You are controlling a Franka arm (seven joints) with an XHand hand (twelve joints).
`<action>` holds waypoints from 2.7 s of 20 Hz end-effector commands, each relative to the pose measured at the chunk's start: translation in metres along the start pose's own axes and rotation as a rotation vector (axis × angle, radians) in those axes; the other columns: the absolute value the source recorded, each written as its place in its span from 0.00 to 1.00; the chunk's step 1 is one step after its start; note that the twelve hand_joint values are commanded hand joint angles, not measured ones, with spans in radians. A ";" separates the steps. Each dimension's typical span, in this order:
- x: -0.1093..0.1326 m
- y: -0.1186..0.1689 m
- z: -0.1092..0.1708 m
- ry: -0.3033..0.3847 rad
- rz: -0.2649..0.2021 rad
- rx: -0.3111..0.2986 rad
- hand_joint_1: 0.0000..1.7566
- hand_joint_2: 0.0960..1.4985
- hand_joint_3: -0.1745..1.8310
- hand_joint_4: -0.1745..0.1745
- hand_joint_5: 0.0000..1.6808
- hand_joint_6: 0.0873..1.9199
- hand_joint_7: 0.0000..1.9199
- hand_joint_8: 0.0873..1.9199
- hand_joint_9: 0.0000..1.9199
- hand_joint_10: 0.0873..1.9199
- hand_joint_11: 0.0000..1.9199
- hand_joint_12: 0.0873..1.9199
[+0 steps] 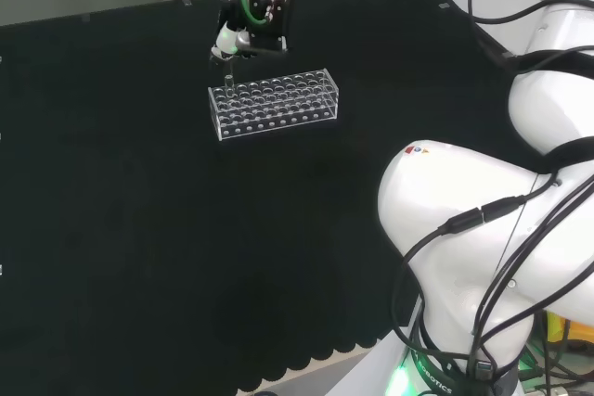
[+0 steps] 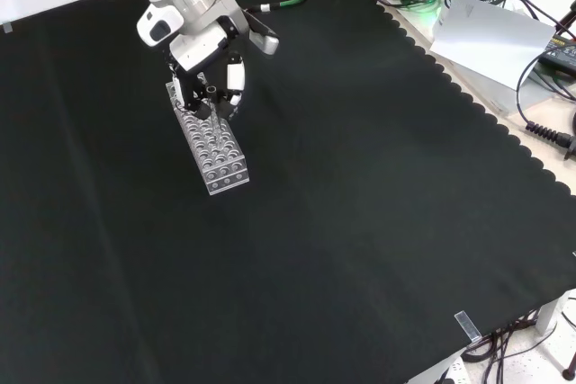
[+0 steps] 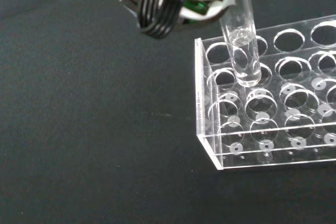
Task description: Put the test tube back in the rack.
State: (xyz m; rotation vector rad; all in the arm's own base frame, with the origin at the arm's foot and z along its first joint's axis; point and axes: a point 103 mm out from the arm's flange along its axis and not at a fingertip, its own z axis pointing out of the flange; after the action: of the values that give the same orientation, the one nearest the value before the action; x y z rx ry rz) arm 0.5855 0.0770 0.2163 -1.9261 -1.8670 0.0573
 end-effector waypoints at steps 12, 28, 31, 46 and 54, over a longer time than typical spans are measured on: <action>0.016 -0.015 0.015 0.041 -0.030 0.030 0.69 0.43 0.39 0.00 0.74 0.33 0.86 0.27 0.81 0.26 0.65 0.42; 0.004 -0.006 0.016 0.000 -0.024 0.048 0.69 0.43 0.39 0.00 0.74 0.33 0.86 0.27 0.81 0.26 0.65 0.42; 0.001 -0.006 0.021 0.005 -0.022 0.055 0.69 0.43 0.39 0.00 0.74 0.33 0.86 0.27 0.81 0.26 0.65 0.42; 0.001 0.011 0.035 -0.005 -0.008 0.090 0.69 0.43 0.39 0.00 0.74 0.33 0.86 0.27 0.81 0.26 0.65 0.42; -0.002 0.020 0.044 -0.011 -0.013 0.103 0.69 0.43 0.39 0.00 0.74 0.32 0.86 0.27 0.81 0.26 0.65 0.42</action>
State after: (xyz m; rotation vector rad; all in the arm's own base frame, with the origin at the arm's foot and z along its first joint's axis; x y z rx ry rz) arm 0.5886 0.0889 0.1771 -1.8587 -1.8461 0.1404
